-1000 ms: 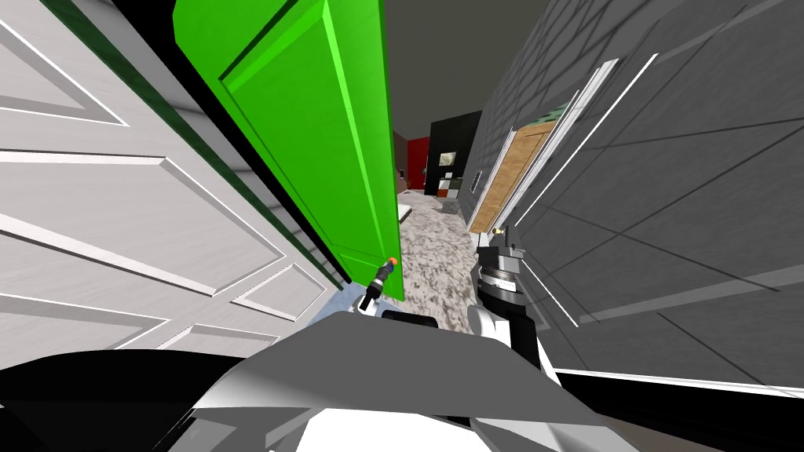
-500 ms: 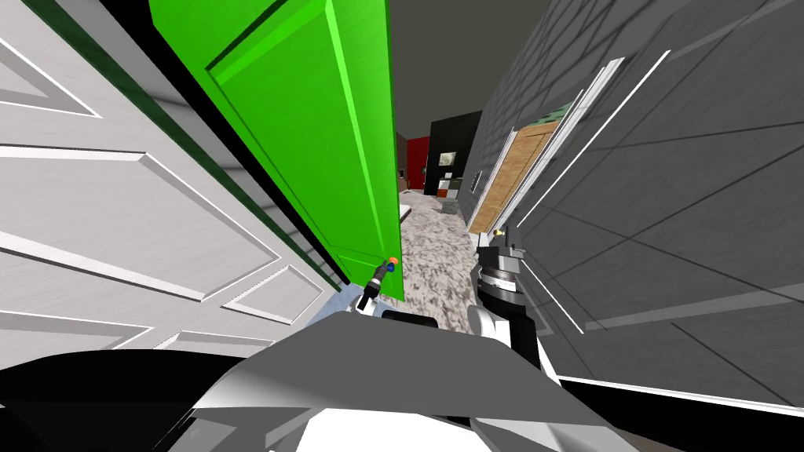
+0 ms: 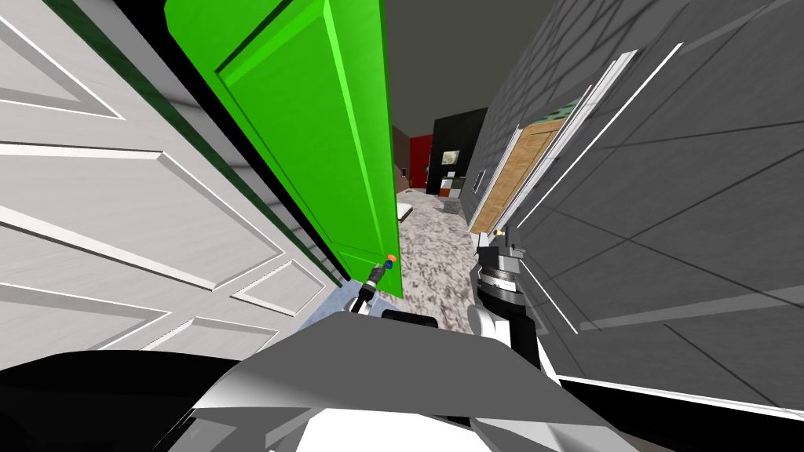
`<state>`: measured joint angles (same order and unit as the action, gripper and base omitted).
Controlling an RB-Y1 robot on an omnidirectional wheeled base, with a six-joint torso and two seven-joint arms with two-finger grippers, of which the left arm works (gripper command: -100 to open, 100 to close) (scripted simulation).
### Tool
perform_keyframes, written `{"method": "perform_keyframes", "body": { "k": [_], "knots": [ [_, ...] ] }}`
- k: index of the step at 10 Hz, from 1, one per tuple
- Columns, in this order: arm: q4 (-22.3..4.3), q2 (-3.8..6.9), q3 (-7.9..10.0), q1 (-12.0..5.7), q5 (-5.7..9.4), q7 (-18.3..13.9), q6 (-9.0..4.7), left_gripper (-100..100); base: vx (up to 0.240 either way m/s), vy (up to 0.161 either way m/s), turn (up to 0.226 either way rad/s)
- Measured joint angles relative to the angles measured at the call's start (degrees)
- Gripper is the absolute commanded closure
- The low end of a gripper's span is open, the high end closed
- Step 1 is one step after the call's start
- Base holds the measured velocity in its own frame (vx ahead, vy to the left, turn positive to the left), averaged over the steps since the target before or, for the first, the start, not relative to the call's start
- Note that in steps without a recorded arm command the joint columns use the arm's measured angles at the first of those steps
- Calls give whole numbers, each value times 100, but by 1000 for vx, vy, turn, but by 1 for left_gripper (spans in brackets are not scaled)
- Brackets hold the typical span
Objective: Push the door open
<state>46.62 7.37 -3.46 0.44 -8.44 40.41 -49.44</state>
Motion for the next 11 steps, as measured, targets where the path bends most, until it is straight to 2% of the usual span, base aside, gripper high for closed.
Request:
{"method": "perform_keyframes", "body": {
  "k": [2, 3, 5, 6, 9, 11],
  "knots": [
    [38, 157, 30, 119, -130, 320, -73, -100, -50, -86, 43],
    [57, 190, 37, 160, -162, 435, -99, -100, -42, -56, 39],
    [-61, 317, 82, 217, -262, 754, -259, -100, -52, -80, 59],
    [4, 400, 97, 311, -332, 926, -298, -100, -34, -56, 32],
    [169, 580, 128, 473, -471, 1308, -294, -100, -38, -73, 57],
    [168, 696, 157, 553, -556, 1565, -371, -100, -45, -47, 19]
  ]
}}
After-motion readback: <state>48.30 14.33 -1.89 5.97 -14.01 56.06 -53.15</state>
